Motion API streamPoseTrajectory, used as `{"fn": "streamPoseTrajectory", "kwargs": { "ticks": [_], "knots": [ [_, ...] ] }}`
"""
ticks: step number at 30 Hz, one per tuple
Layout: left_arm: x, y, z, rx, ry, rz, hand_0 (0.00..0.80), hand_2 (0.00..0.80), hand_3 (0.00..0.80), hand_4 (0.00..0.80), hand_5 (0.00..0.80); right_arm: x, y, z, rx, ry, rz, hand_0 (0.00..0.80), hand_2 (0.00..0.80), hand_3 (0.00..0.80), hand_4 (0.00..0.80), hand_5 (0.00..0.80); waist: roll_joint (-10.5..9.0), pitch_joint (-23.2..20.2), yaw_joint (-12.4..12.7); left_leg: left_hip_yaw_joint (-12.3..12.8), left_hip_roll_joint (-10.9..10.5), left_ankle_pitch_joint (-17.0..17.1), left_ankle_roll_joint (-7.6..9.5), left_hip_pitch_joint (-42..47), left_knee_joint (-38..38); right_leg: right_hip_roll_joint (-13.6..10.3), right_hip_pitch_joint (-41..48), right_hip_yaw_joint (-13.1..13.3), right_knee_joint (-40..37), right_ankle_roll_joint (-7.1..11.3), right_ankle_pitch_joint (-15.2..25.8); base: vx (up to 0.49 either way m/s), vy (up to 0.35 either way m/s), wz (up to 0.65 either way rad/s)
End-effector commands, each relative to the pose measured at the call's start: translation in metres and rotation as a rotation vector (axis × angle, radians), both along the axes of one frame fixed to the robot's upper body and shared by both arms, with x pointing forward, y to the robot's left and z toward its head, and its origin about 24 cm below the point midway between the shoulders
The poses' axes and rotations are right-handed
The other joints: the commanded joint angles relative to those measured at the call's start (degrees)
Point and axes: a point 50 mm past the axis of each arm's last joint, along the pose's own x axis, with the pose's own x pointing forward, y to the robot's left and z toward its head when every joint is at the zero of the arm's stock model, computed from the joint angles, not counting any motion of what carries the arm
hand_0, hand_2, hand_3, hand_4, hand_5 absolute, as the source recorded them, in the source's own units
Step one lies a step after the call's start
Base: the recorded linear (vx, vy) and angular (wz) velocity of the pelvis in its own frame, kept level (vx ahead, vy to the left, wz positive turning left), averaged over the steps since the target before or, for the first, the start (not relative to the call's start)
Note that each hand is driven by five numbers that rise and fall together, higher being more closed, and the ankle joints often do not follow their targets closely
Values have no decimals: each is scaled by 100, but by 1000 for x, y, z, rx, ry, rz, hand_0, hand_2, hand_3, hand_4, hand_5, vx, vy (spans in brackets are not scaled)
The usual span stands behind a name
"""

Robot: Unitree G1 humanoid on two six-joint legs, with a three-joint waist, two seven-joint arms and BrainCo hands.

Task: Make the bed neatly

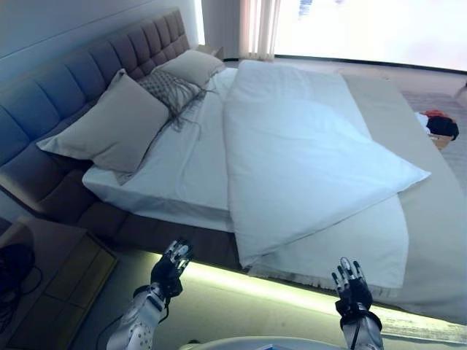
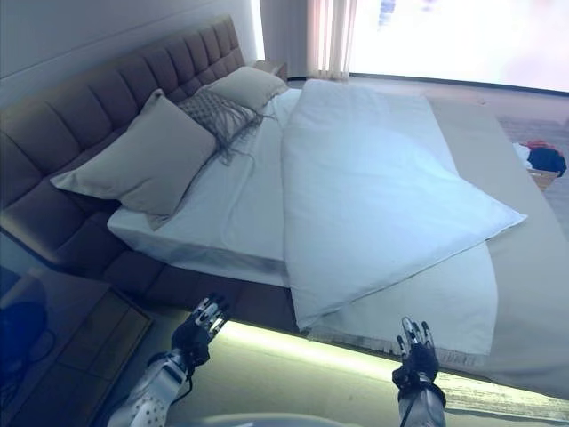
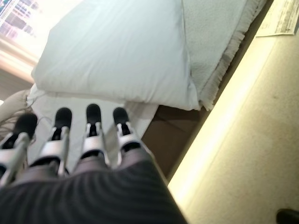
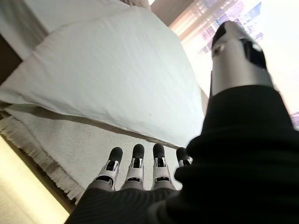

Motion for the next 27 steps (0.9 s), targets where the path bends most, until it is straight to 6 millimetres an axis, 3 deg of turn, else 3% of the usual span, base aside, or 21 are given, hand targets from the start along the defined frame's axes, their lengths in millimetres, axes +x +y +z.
{"fn": "streamPoseTrajectory", "kwargs": {
  "ticks": [1, 9, 13, 18, 21, 24, 27],
  "knots": [
    [19, 17, 24, -2, -157, 68, 0, 0, 0, 0, 0, 26, -8, 23, -33, -115, 7, 0, 0, 0, 0, 0, -248, 334, 183, -446, -243, -369, 327, -294, 990, 47, -261, 259, 123, -263, 423, 12, 100, -58],
    [26, 17, 29, -1, -156, 39, 0, 0, 0, 0, 0, 9, -8, 22, -46, -133, 7, 0, 0, 0, 0, 0, -136, 203, -93, 105, -246, -211, 380, 53, 252, -305, -309, -197, 483, -62, 282, 44, 141, -1],
    [27, 13, 27, -6, -151, 30, 0, 0, 0, 0, 0, 9, -10, 23, -28, -132, -2, 0, 0, 0, 0, 0, -166, 224, -161, 106, -368, -294, 462, 117, 169, -420, -396, -168, 484, 19, 333, 11, 114, 27],
    [22, 18, 25, 1, -142, 59, 0, 0, 0, 0, 0, 16, -6, 18, -2, -118, 10, 0, 0, 0, 0, 0, -162, 264, -20, 114, -516, -433, 606, 78, 272, -562, -357, -83, 353, 128, 432, -8, 121, 1],
    [24, 22, 28, 11, -146, 70, 0, 0, 0, 0, 0, 19, -1, 20, 10, -133, -3, 0, 0, 0, 0, 0, -157, 324, -38, 16, -657, -486, 829, -63, 473, -687, -839, 92, 1547, 194, 530, -28, 168, -4],
    [31, 20, 27, 26, -146, 67, 0, 0, 0, 0, 0, 20, 1, 20, 28, -159, -31, 0, 0, 0, 0, 0, -38, 516, -83, -60, -812, -541, 1067, -188, 724, -792, -1628, 270, 3299, 16, 1063, -18, 226, 5],
    [37, 23, 28, 32, -143, 57, 0, 0, 0, 0, 0, 14, 0, 18, 35, -165, -47, 0, 0, 0, 0, 0, 7, 661, -120, -80, -912, -643, 1143, -246, 982, -707, -2044, 407, 4177, -49, 1261, 53, 128, 32]
  ]
}}
